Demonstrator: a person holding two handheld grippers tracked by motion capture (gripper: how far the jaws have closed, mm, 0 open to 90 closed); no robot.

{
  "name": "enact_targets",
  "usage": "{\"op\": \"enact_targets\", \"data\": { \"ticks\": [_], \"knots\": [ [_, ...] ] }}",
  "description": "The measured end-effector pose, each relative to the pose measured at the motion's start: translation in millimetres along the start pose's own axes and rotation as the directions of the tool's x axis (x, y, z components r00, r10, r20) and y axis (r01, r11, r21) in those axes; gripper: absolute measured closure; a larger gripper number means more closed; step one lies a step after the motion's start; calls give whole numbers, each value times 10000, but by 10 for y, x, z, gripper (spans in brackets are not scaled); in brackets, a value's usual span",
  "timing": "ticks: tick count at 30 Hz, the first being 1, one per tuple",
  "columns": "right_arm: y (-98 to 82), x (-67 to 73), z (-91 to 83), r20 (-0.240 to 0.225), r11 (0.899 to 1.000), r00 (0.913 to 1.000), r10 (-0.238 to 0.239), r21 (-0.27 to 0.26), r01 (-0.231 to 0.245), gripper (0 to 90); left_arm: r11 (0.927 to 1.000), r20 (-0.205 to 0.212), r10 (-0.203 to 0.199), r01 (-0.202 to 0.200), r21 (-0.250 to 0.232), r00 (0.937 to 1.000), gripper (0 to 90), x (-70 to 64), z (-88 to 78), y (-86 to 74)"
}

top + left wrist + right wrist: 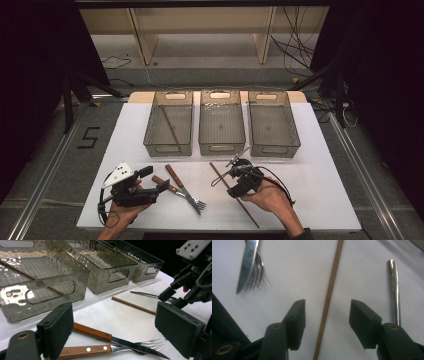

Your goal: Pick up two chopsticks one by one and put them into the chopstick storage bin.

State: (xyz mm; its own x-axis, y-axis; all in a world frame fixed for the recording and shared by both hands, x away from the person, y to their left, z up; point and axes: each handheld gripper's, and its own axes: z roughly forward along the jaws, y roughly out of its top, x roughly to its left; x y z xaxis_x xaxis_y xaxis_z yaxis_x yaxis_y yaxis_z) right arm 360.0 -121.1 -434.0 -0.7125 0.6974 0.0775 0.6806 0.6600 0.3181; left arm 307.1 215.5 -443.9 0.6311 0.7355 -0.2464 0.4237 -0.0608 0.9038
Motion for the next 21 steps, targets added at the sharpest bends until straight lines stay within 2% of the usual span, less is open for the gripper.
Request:
{"op": "enact_targets", "data": {
  "ticks": [3, 7, 11, 21],
  "knots": [
    [-19, 19, 43, -154, 9995, 9999, -61, 299, 66, 565, 10000, 4, 5, -5, 5, 10000, 149, 0, -1, 0],
    [-29, 30, 98, -69, 9972, 9999, -104, 745, 109, 620, 10000, 4, -18, 18, -20, 10000, 149, 0, -2, -1],
    [-35, 30, 135, -168, 9958, 9998, -104, 912, 119, 651, 10000, 6, -28, 28, -22, 10000, 149, 1, -1, -1],
    [-40, 31, 216, 108, 9911, 9997, -199, 1317, 183, 723, 10000, 12, 2, -2, 1, 10000, 149, 1, -2, -1]
  ]
}}
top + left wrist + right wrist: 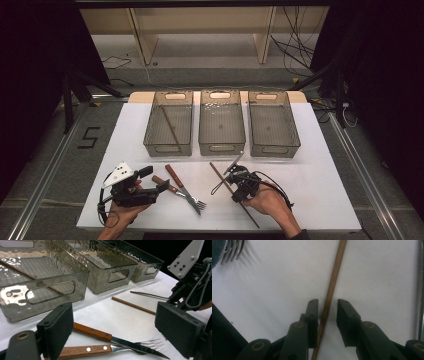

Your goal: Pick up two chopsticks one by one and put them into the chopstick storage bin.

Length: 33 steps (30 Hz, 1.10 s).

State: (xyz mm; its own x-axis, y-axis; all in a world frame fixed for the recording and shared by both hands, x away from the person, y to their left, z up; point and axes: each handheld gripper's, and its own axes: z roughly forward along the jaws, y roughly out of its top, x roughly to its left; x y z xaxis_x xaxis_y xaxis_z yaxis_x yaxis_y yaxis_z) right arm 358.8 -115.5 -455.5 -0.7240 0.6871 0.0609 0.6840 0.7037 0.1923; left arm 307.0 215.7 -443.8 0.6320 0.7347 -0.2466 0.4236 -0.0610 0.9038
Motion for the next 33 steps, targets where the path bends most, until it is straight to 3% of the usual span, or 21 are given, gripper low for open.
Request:
{"op": "enact_targets", "data": {
  "ticks": [8, 20, 29, 33],
  "knots": [
    [25, 29, 17, 463, 9990, 9983, -359, 282, 346, 801, 10000, 13, -7, 6, 16, 10000, 149, 0, 3, -1],
    [65, 50, 29, 564, 9972, 9968, -568, 523, 539, 853, 10000, 5, -22, 22, 28, 10000, 149, -8, 5, 0],
    [57, 32, -51, 227, 9981, 9980, -594, 171, 590, 855, 10000, -25, -68, 68, -4, 10000, 149, 4, 2, 0],
    [85, 59, -223, 237, 9962, 9968, -759, -419, 769, 855, 10000, -33, -45, 45, 5, 10000, 149, 3, 2, -1]
  ]
}}
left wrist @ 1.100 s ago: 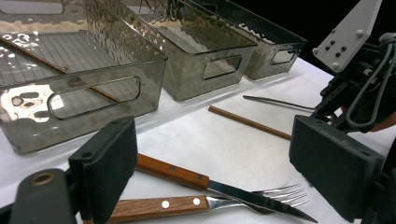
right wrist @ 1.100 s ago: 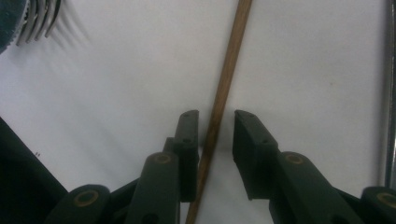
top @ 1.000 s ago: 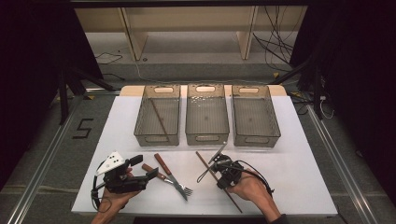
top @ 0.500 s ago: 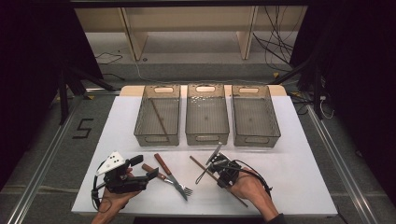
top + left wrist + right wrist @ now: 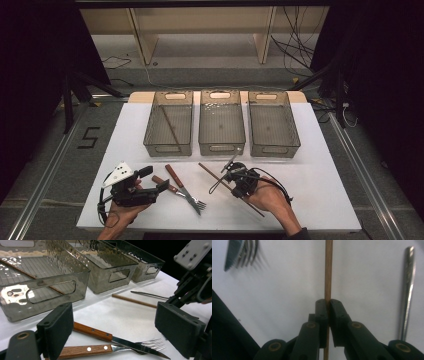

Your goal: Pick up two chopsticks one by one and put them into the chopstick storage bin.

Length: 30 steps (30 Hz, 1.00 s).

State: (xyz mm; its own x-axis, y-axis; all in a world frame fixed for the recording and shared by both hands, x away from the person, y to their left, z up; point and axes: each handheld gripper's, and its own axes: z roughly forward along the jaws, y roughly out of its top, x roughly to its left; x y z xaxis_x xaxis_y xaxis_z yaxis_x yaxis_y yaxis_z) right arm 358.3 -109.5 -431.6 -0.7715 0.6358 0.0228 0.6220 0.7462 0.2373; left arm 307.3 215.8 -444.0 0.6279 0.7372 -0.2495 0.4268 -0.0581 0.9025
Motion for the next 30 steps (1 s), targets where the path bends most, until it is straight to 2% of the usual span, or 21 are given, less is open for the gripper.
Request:
{"op": "enact_targets", "data": {
  "ticks": [5, 6, 7, 8, 9, 10, 13, 15, 18, 20, 21, 30],
  "knots": [
    [56, -12, -113, -63, 9987, 10000, -10, -511, 7, 855, 10000, -3, -1, 1, -3, 10000, 149, -2, 2, 0],
    [106, -51, -162, -160, 9966, 9999, -8, -823, -5, 855, 10000, -7, 0, 0, -1, 10000, 149, -2, 1, 0],
    [106, -51, -162, -160, 9966, 9999, -8, -823, -5, 855, 10000, -10, -4, 4, 7, 10000, 149, 0, 2, -1],
    [174, -91, -216, -253, 9930, 9996, 100, -1175, -129, 855, 10000, -9, -17, 17, 7, 10000, 149, 1, 2, -1],
    [174, -91, -216, -253, 9930, 9996, 100, -1175, -129, 855, 10000, -12, -26, 26, 3, 10000, 149, 2, 2, -1],
    [250, -115, -263, -420, 9880, 9990, 139, -1534, -202, 855, 10000, -18, -36, 36, 4, 10000, 149, 3, 2, -1],
    [372, -126, -305, -518, 9810, 9986, 59, -1932, -158, 855, 10000, -14, -38, 38, -5, 10000, 149, 7, 1, -2],
    [412, -132, -314, -494, 9793, 9988, 47, -2021, -146, 855, 10000, -15, -31, 31, -12, 10000, 149, 6, -1, -1],
    [552, -182, -349, -600, 9695, 9981, 143, -2435, -285, 855, 10000, -6, -37, 37, -21, 10000, 149, 5, -2, -1],
    [582, -194, -359, -641, 9677, 9978, 158, -2500, -314, 855, 10000, -4, -42, 42, -11, 10000, 149, 5, 0, -2],
    [642, -220, -367, -672, 9618, 9975, 194, -2713, -370, 855, 10000, -8, -55, 55, -25, 10000, 149, 3, 1, -2],
    [855, -286, -414, -725, 9484, 9968, 324, -3124, -535, 855, 10000, -4, -55, 55, -23, 10000, 149, 7, -4, -1]
  ]
}}
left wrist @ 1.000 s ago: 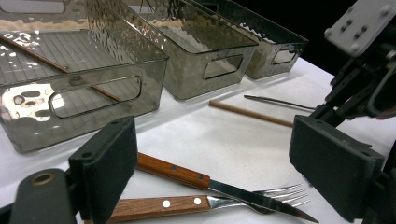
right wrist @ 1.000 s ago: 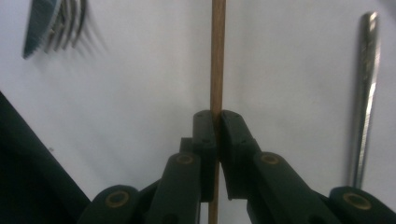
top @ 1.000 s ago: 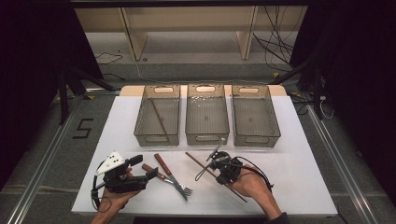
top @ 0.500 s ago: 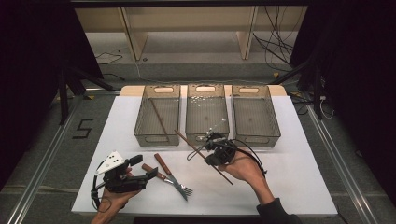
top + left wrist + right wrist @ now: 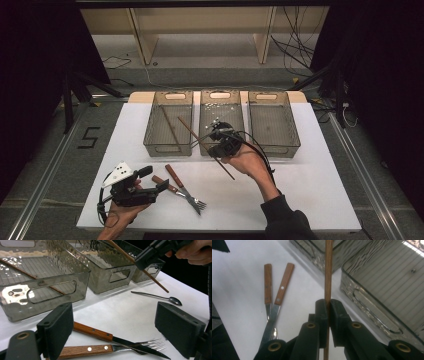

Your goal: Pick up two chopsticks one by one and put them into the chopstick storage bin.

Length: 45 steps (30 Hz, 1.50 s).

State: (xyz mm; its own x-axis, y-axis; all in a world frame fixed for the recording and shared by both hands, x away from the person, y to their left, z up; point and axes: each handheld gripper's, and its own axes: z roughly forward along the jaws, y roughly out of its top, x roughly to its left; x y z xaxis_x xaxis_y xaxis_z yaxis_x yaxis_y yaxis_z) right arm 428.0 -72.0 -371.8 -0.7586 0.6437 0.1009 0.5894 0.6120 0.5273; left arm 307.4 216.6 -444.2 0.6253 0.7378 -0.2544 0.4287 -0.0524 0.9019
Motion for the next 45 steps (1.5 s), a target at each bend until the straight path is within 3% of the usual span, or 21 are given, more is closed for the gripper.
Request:
{"op": "enact_targets", "data": {
  "ticks": [20, 32, 45],
  "knots": [
    [269, -106, -9, 47, 9954, 9991, 419, -865, -413, 855, 10000, 0, -18, 18, -22, 10000, 149, 4, 0, 0],
    [550, -147, 57, -136, 9875, 9974, 709, -1404, -721, 855, 9999, 27, -108, 108, -71, 9999, 149, 11, -2, 2],
    [782, -213, 205, -594, 9730, 9883, 1402, -1764, -1487, 855, 9999, 14, -79, 79, -90, 10000, 149, 16, 0, 5]
  ]
}}
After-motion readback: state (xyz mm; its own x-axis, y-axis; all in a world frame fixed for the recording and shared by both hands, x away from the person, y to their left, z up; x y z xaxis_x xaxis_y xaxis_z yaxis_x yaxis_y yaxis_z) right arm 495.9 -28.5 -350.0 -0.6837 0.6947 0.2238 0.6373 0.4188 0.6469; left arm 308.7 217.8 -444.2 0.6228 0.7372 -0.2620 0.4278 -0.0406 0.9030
